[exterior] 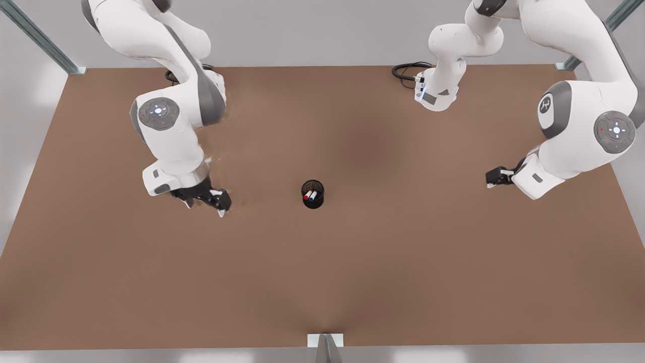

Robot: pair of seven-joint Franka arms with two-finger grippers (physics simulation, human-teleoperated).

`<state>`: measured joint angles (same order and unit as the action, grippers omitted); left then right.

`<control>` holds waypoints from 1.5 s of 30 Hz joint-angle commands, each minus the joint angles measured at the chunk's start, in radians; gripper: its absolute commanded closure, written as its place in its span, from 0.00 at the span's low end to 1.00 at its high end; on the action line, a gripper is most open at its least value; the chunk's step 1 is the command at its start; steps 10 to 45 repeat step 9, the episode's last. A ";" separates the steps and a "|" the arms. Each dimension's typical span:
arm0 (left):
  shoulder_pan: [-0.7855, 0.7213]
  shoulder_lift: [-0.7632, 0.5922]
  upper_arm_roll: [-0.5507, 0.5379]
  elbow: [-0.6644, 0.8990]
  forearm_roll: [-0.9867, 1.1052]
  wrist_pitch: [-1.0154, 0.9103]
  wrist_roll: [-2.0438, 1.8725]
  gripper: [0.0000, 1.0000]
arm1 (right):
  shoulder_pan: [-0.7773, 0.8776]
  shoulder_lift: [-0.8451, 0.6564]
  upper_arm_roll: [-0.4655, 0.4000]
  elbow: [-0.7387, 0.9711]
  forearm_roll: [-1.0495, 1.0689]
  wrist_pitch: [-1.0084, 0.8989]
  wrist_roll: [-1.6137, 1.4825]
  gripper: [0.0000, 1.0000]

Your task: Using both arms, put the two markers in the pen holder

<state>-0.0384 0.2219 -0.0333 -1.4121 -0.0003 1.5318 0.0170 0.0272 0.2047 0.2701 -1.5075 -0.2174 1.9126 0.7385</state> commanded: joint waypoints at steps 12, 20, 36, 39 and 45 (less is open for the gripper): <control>-0.006 0.004 0.000 0.001 -0.001 0.019 -0.022 0.00 | 0.059 -0.030 -0.302 -0.002 0.225 -0.167 -0.818 0.00; -0.006 0.004 0.000 0.001 -0.001 0.019 -0.022 0.00 | 0.059 -0.030 -0.302 -0.002 0.225 -0.167 -0.818 0.00; -0.006 0.004 0.000 0.001 -0.001 0.019 -0.022 0.00 | 0.059 -0.030 -0.302 -0.002 0.225 -0.167 -0.818 0.00; -0.006 0.004 0.000 0.001 -0.001 0.019 -0.022 0.00 | 0.059 -0.030 -0.302 -0.002 0.225 -0.167 -0.818 0.00; -0.006 0.004 0.000 0.001 -0.001 0.019 -0.022 0.00 | 0.059 -0.030 -0.302 -0.002 0.225 -0.167 -0.818 0.00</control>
